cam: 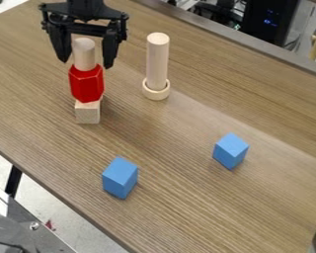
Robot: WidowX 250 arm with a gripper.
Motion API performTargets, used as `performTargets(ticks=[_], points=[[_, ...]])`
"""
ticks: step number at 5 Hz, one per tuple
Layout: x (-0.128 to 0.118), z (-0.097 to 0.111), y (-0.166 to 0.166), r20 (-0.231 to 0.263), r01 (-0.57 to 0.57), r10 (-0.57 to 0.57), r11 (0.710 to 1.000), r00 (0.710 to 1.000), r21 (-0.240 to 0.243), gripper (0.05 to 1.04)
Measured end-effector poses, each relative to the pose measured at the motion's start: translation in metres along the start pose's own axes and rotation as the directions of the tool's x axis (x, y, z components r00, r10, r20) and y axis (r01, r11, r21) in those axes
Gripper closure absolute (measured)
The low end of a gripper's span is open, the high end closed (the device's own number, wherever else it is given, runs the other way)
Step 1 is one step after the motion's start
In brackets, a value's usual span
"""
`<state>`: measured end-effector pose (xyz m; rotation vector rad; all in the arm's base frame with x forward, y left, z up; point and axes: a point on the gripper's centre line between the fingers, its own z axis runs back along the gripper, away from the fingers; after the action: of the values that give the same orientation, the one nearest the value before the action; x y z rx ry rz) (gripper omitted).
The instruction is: Put the blue block above the tower
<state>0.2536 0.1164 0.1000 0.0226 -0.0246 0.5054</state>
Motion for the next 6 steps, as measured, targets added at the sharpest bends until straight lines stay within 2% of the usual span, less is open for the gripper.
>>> performTargets(ticks=[1, 2, 4, 5, 6], points=[[-0.002, -0.005, -0.001, -0.022, 0.001, -0.001, 1.0, 1.0, -0.002, 0.083], [-0.008, 0.014, 0.0, -0.01, -0.005, 0.004, 0.998, 1.0, -0.055, 0.083], [-0.009, 0.064, 0.011, 0.089, -0.031, 0.043, 0.991, 0.995, -0.131, 0.083], [-0.019, 0.079, 0.004, 0.105, 0.034, -0.018, 0.987, 0.994, -0.154, 0.083], [-0.039, 0.077, -0.02, 0.088, 0.188, -0.176, 0.971, 0.98, -0.145, 0.083]])
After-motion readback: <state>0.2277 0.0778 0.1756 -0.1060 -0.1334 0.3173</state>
